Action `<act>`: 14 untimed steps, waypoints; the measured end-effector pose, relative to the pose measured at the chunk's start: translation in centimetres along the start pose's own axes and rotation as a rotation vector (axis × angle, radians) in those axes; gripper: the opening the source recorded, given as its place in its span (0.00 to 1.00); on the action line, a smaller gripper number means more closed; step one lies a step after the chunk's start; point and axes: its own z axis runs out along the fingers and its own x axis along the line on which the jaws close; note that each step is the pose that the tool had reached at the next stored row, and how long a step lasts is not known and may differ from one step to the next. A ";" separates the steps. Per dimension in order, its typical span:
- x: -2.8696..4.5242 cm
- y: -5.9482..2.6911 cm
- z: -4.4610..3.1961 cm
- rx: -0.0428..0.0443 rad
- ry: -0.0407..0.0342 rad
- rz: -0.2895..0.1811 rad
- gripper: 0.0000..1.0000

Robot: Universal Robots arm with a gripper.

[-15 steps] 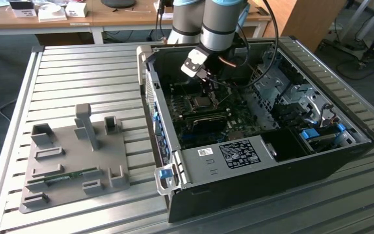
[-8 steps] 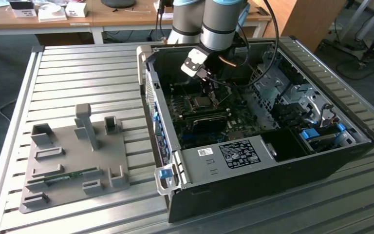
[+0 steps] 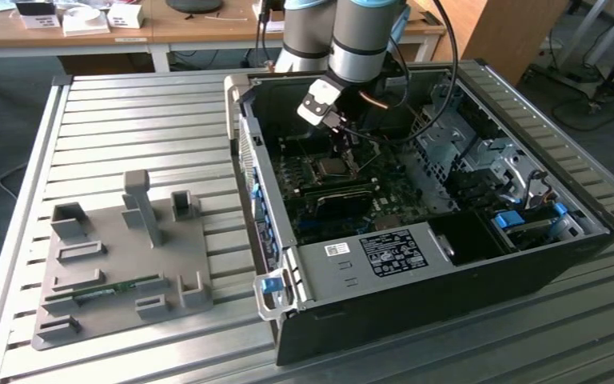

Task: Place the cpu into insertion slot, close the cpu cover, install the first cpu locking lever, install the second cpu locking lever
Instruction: 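Close the cpu cover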

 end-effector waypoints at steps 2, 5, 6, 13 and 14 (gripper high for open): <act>0.00 0.00 -0.02 0.0000 0.0000 0.000 0.11; 0.00 0.01 -0.13 0.0001 -0.0002 0.000 0.11; 0.01 0.01 -0.20 0.0001 -0.0001 0.000 0.11; 0.05 0.06 -1.16 -0.0001 0.0001 0.000 0.11; 0.06 0.06 -1.33 0.0000 0.0000 0.000 0.11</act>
